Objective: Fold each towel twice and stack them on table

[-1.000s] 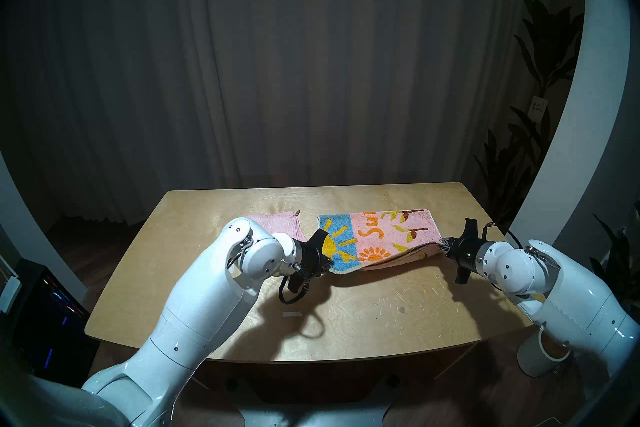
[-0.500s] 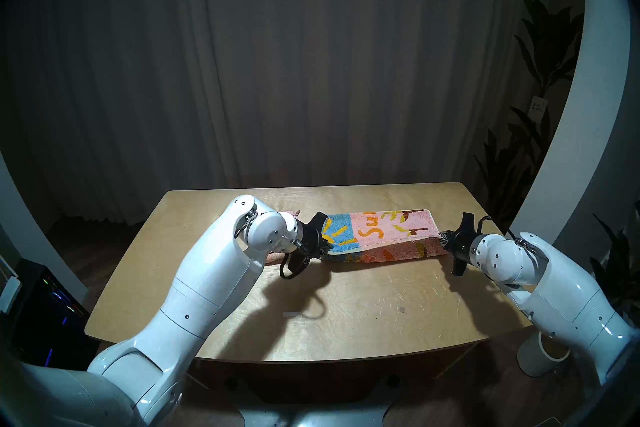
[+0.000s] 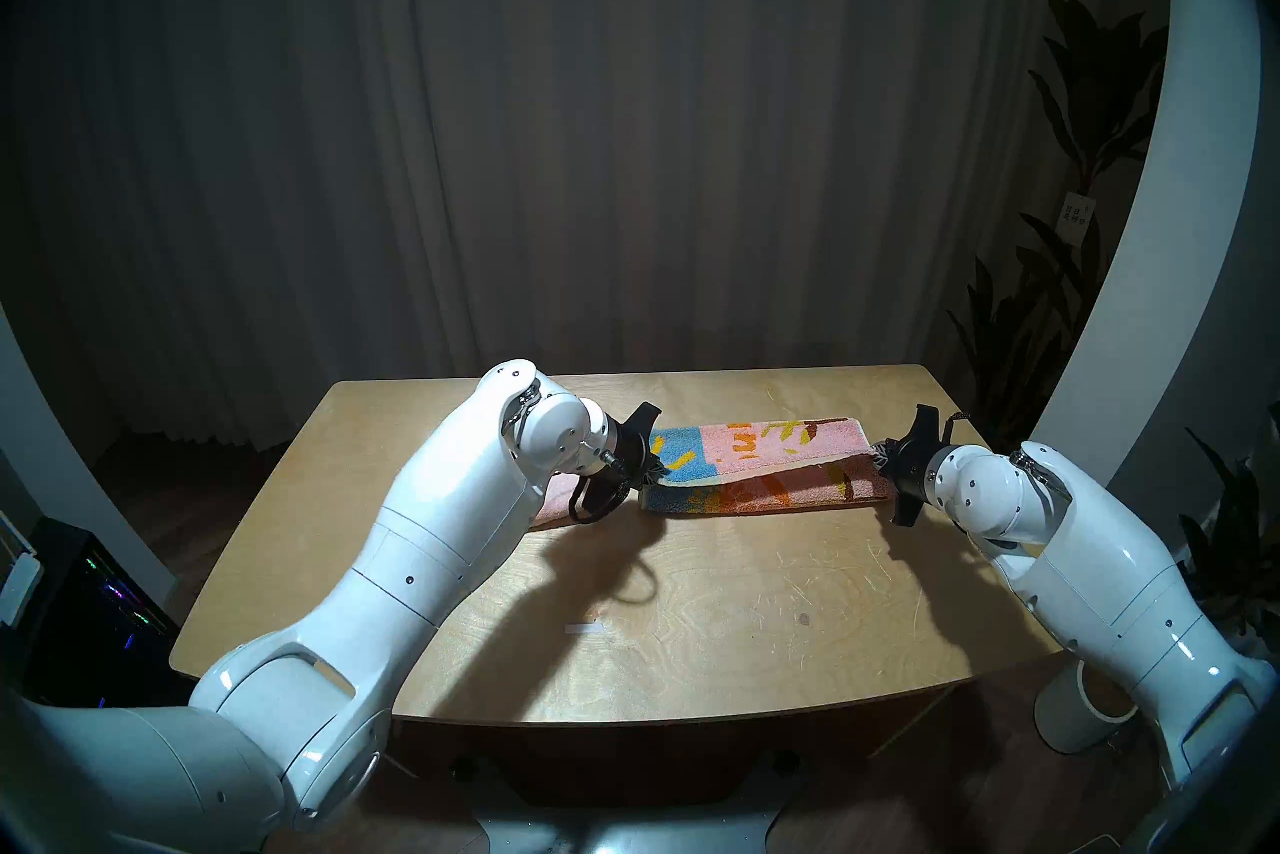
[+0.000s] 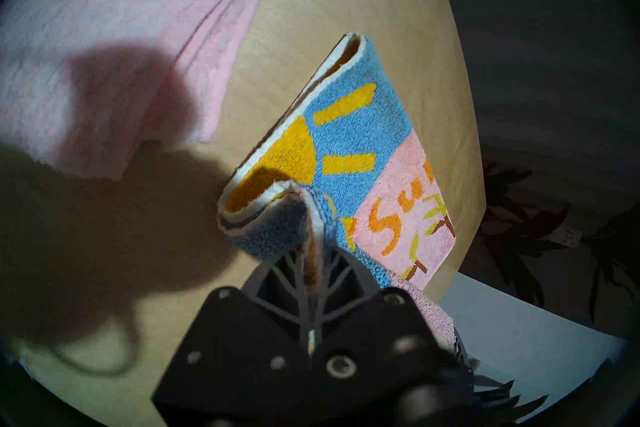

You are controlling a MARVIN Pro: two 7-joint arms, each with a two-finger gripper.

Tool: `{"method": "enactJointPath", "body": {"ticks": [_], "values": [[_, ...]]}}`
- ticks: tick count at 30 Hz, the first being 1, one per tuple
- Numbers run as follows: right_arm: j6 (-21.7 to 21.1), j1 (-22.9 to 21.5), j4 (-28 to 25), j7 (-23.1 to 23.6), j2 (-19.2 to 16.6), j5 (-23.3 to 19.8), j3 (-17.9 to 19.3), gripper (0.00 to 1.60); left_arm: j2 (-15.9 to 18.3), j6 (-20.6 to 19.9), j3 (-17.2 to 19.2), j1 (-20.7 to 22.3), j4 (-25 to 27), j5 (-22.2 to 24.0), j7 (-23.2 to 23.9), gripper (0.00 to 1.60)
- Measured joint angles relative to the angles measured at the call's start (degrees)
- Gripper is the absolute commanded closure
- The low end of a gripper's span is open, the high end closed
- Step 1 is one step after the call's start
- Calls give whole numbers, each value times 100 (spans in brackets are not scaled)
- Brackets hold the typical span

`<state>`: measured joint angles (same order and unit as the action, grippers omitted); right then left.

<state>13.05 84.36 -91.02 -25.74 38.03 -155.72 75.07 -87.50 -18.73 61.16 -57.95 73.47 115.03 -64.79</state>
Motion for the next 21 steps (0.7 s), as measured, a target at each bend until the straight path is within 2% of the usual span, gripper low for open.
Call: {"method": "enactJointPath", "body": {"ticks": [21], "values": [[-13, -1137, 865, -631, 726, 860, -274, 160, -331, -282, -16, 880, -1357, -302, 420, 160]]}}
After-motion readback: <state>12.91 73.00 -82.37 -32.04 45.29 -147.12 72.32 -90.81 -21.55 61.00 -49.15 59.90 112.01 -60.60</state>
